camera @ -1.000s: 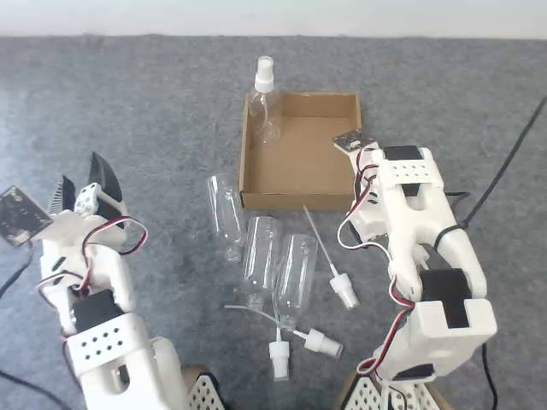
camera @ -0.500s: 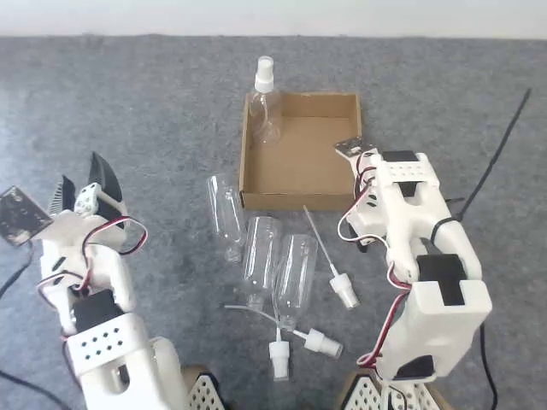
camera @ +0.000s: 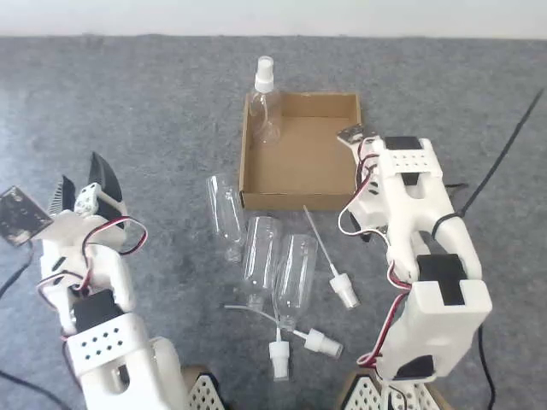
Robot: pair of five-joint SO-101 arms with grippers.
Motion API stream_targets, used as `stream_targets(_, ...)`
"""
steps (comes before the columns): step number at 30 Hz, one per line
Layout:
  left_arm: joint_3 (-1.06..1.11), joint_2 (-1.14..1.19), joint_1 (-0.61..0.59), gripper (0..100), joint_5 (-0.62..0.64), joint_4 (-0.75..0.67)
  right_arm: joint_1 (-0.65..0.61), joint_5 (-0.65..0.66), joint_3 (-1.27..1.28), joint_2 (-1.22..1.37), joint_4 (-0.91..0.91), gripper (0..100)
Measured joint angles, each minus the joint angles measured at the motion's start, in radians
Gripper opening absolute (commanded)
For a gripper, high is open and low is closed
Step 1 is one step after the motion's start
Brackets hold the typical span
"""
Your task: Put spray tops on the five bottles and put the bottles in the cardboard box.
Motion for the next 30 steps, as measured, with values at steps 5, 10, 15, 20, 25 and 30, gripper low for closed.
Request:
stream_targets(5, 0.000, 0.000, 0.000, 20, 0.000, 0.000, 0.003, -0.017, -0.006, 0.000, 0.006, 23.5)
stream_targets(10, 0.000, 0.000, 0.000, 20, 0.000, 0.000, 0.003, -0.017, -0.006, 0.000, 0.006, 23.5)
stream_targets(15, 0.000, 0.000, 0.000, 20, 0.000, 0.000, 0.003, -0.017, -0.006, 0.000, 0.006, 23.5)
stream_targets(20, 0.000, 0.000, 0.000, 20, 0.000, 0.000, 0.003, -0.017, -0.005, 0.000, 0.008, 23.5)
stream_targets(25, 0.000, 0.000, 0.000, 20, 0.000, 0.000, 0.003, -0.017, 0.006, 0.000, 0.009, 23.1)
stream_targets(30, 0.000, 0.000, 0.000, 20, 0.000, 0.000, 0.003, -0.017, 0.006, 0.000, 0.009, 15.5)
